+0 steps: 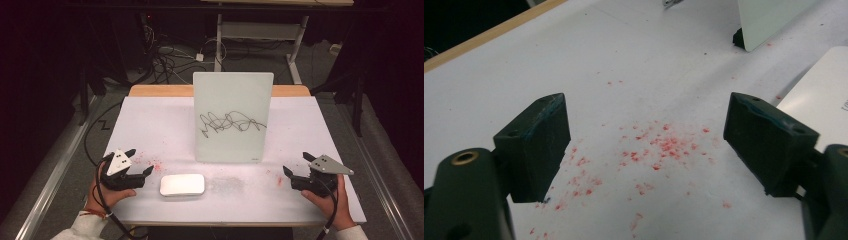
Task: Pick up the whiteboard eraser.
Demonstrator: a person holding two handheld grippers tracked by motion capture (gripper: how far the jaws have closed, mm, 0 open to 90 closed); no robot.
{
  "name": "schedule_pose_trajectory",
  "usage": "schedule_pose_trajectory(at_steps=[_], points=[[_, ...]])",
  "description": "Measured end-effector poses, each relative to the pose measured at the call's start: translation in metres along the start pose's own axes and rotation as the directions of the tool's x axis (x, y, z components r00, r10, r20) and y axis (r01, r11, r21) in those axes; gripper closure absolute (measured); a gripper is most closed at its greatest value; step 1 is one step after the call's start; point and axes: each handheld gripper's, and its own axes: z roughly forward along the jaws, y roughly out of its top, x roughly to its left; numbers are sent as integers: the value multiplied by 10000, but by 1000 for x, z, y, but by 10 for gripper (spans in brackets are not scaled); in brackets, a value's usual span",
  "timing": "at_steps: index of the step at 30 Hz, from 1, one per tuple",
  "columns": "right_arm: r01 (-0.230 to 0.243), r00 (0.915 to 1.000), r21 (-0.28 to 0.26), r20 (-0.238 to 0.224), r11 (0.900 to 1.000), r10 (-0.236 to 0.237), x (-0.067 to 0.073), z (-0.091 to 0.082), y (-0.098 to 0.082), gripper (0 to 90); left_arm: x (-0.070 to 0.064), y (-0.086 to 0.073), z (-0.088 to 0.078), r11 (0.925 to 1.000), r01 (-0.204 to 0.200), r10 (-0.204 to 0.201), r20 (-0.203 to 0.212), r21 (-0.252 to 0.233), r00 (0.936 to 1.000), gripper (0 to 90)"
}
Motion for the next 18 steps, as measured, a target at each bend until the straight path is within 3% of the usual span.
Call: schedule_pose_trajectory(at_steps=[5,6,7,9,10,13,17,18], points=[[10,10000,26,53,10000,-10,-1,-1,0,183,2,3,-3,9998,29,-34,258,196,9997,193],[18,10000,17,65,10000,-18,-1,-1,0,183,2,7,-7,9997,-85,73,515,234,9986,193],[32,10000,25,52,10000,-32,-1,-1,0,183,2,7,-7,9997,-85,73,515,234,9986,194],[-8,10000,84,32,10000,8,0,-1,-1,183,2,15,-9,9975,-437,380,985,563,9944,194],[11,10000,109,27,9999,-11,0,0,-2,183,2,15,-9,9975,-437,380,985,563,9944,194],[-98,9999,179,-71,9998,100,1,1,-3,184,-2,25,-8,9929,-873,740,1558,808,9850,193],[5,9998,289,-198,9996,1,4,4,-4,185,-16,46,-5,9754,-1784,1414,2525,1299,9572,193],[5,9998,289,-198,9996,1,4,4,-4,185,-16,46,-5,9754,-1784,1414,2525,1299,9572,194]])
